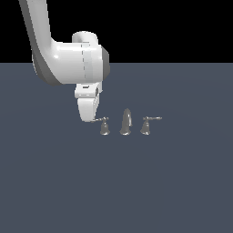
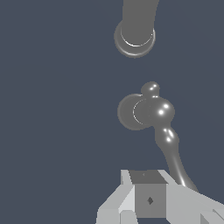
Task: Turn on the faucet by rotating a designated handle.
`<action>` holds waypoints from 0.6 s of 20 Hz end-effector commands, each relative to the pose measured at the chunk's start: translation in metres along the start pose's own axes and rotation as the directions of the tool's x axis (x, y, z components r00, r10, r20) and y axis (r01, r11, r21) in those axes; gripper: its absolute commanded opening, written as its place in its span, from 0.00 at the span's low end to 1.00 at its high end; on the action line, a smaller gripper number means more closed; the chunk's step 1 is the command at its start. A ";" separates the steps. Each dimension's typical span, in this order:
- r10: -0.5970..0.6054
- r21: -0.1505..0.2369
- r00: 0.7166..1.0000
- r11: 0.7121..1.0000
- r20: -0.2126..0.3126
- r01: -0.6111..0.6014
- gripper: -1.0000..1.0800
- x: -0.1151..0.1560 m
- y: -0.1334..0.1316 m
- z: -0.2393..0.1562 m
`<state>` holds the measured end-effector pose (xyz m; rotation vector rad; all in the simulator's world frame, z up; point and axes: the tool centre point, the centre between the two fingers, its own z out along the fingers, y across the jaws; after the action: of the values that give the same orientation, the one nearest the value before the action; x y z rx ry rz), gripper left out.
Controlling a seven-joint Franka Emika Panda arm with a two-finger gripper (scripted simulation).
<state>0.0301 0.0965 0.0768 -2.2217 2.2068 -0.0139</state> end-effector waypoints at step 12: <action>-0.009 -0.013 1.000 1.000 -0.001 0.009 0.00 0.005 0.044 0.000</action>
<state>-0.0029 0.0896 0.0764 -2.2225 2.2011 -0.0139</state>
